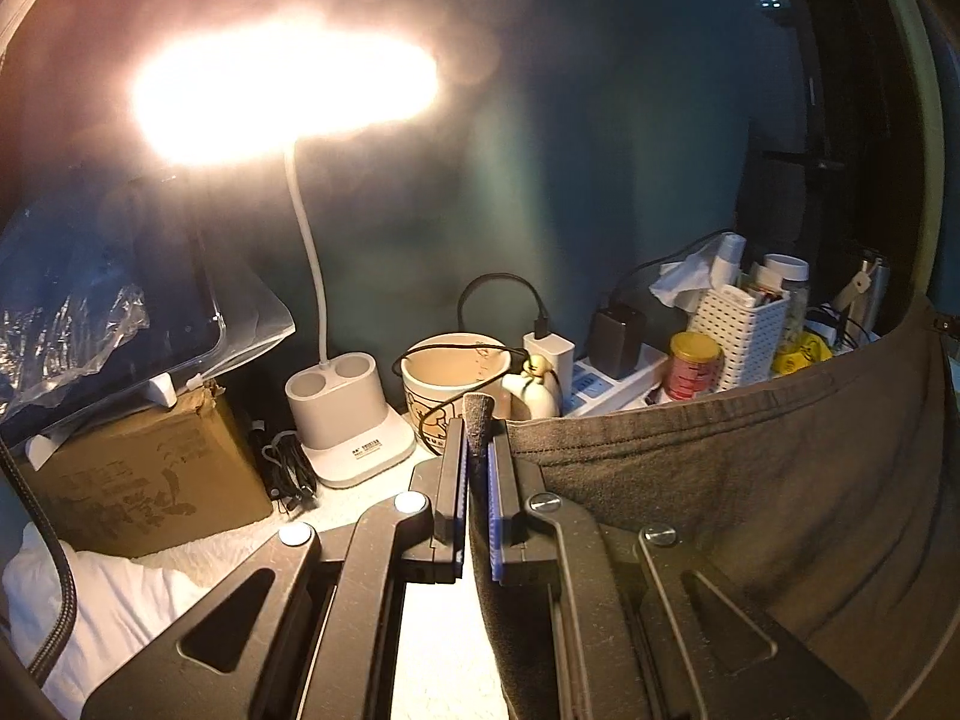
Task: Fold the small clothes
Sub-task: 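Lift the hem with both tools and fold it over toward the collar, then open both tools to release the hem near the collar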
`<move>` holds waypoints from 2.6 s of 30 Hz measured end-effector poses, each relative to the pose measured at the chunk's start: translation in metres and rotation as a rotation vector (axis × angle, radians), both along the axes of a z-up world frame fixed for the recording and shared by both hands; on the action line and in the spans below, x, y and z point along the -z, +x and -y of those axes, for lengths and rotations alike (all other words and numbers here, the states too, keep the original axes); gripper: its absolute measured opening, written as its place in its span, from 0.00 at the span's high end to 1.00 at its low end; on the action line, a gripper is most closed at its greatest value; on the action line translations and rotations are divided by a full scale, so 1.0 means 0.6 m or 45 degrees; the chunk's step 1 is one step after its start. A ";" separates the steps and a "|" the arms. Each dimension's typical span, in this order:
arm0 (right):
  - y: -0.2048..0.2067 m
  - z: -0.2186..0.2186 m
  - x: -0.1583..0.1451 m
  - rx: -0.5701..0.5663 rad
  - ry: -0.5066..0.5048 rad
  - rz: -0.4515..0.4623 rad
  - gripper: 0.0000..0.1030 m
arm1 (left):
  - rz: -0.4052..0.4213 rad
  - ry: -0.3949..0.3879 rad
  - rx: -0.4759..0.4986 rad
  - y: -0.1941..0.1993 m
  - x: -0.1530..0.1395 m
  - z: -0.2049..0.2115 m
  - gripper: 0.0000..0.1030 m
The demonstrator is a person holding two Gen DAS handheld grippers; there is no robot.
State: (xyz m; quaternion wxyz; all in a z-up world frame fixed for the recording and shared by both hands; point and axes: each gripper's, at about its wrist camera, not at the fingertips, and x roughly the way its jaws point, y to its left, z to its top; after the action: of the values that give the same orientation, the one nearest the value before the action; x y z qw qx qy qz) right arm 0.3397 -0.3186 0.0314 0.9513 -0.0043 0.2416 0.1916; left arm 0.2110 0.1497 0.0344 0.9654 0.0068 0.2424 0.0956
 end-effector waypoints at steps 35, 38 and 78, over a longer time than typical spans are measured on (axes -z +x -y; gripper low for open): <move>0.175 -0.091 0.151 0.070 -0.277 -0.188 0.94 | -0.396 -0.098 -0.235 0.136 0.172 -0.116 0.93; 0.182 -0.087 0.157 0.085 -0.272 -0.229 0.92 | -0.412 -0.143 -0.212 0.131 0.177 -0.118 0.93; 0.161 -0.060 0.143 0.129 -0.276 -0.273 0.78 | -0.504 -0.144 -0.189 0.087 0.191 -0.075 0.83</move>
State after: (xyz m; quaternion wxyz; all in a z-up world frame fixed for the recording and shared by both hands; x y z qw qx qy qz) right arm 0.4365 -0.2829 -0.0546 0.9224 -0.0744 0.3610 0.1157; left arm 0.2631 0.1946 -0.0804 0.8882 -0.0466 0.4320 0.1493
